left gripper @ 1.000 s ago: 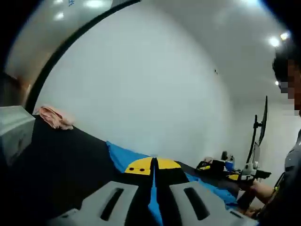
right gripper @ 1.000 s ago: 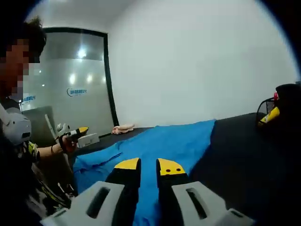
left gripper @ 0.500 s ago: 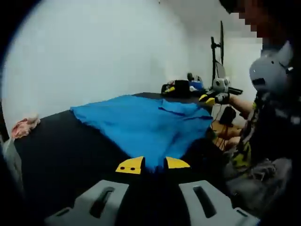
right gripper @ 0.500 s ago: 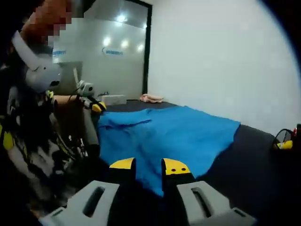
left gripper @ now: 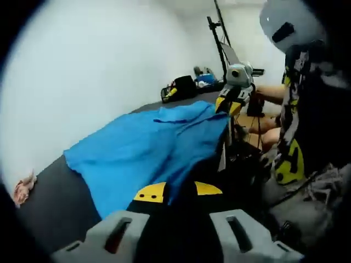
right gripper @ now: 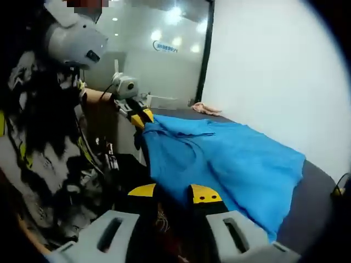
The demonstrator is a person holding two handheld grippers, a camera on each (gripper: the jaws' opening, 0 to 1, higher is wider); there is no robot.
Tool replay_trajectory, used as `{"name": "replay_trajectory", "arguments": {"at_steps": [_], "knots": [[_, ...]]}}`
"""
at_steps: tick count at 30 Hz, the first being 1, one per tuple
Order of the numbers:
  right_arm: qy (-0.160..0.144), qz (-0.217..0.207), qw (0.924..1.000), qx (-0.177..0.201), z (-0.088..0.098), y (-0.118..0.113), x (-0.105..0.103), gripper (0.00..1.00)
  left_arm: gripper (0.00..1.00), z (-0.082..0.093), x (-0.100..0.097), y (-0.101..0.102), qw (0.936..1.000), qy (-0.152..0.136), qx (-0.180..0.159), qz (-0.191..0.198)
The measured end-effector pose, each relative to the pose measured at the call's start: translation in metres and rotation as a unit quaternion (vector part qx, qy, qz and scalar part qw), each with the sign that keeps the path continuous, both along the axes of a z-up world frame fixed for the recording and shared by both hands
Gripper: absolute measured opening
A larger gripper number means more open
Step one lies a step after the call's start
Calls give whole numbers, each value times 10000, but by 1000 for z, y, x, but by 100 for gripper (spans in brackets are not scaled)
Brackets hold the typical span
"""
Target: Spread out the cloth and fold it
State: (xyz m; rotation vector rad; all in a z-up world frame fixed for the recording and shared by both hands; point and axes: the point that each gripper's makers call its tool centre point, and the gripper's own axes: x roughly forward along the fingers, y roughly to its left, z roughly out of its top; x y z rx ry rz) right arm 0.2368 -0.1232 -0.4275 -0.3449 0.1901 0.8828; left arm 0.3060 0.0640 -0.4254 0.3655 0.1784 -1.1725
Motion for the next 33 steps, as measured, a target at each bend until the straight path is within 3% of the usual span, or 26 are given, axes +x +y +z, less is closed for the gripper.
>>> {"name": "replay_trajectory", "arguments": {"at_steps": [2, 4, 9, 14, 19, 21, 25, 29, 31, 33], "knots": [[6, -25, 10000, 45, 2, -1, 3, 12, 2, 1, 0, 1, 9998, 215, -9, -39], [-52, -130, 9996, 248, 12, -3, 7, 3, 1, 1, 1, 1, 9996, 284, 64, -35], [8, 60, 9995, 298, 22, -4, 0, 3, 0, 16, -4, 6, 9984, 565, -62, -58], [-4, 196, 9994, 279, 29, -4, -8, 3, 0, 27, -10, 10, 9985, 527, -83, -127], [-20, 213, 9992, 330, 30, -9, -15, 3, 0, 30, -20, 8, 9989, 336, 151, -272], [-94, 257, 9992, 302, 32, -8, -20, 3, 0, 42, -23, 8, 9988, 379, -48, -297], [-208, 389, 9984, 362, 42, -4, -31, 2, 0, 53, -28, 13, 9991, 269, -22, -328], [-70, 609, 9977, 283, 38, 2, -45, 2, 0, 42, -51, 14, 9951, 747, 107, -632], [4, 740, 9971, 182, 30, 7, -53, 3, 0, 29, -57, 14, 9948, 632, 398, -697], [81, 626, 9980, 24, 18, 11, -49, 3, 0, 20, -51, 13, 9965, 391, 414, -606]]}}
